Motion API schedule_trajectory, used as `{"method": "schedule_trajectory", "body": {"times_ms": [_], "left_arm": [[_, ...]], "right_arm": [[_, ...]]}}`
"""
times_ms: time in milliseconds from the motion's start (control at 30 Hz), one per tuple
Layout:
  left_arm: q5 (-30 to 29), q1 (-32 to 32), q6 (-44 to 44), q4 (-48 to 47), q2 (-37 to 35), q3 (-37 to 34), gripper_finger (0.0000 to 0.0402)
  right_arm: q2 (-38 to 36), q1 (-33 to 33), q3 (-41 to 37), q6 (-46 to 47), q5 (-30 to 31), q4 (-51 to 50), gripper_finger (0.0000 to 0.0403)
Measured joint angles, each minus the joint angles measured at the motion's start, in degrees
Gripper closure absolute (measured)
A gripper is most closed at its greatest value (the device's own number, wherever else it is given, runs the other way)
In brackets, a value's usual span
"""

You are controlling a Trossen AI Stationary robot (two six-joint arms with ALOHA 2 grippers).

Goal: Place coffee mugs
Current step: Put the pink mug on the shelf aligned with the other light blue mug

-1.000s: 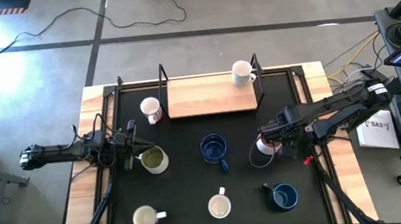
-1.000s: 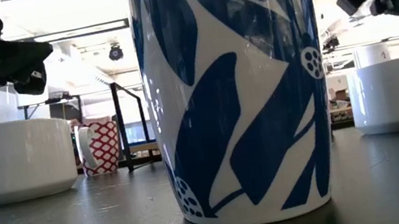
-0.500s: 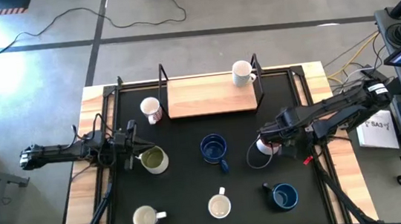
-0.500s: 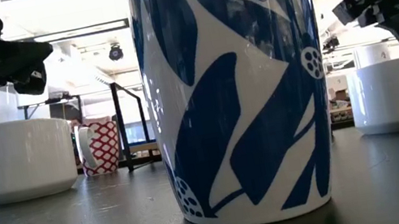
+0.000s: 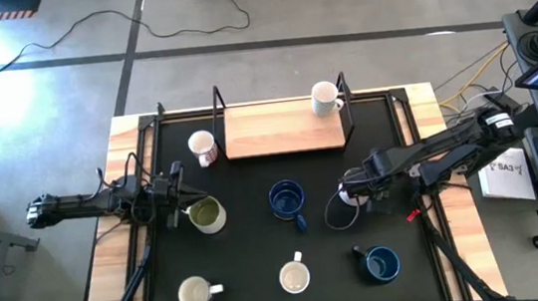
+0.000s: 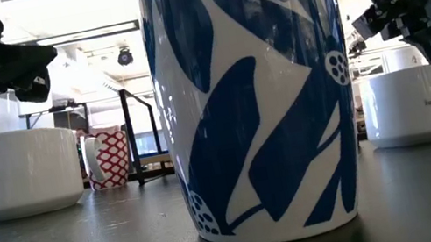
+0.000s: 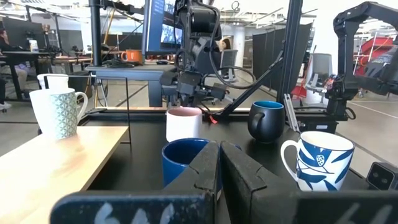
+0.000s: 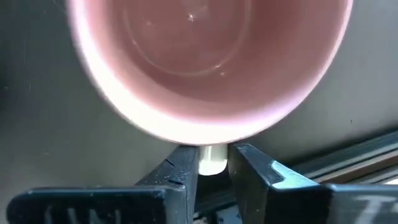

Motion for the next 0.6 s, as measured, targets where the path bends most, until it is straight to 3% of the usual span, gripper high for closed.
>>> {"method": "schedule_trajectory", "body": {"times_ms": [133, 400, 600], "left_arm": [[0.0, 0.0, 0.0, 0.0, 0.0, 0.0, 0.0402], [0.0, 0.0, 0.0, 0.0, 0.0, 0.0, 0.0402], [0.0, 0.0, 0.0, 0.0, 0.0, 0.0, 0.0402]], "right_arm": [[0.7, 0.0, 0.1, 0.4, 0.3, 2.9, 0.033], [4.7, 0.0, 0.0, 0.4, -1.5, 12.4, 0.0276], [8.5, 0.0, 0.0, 0.4, -2.2, 15.6, 0.03]]}}
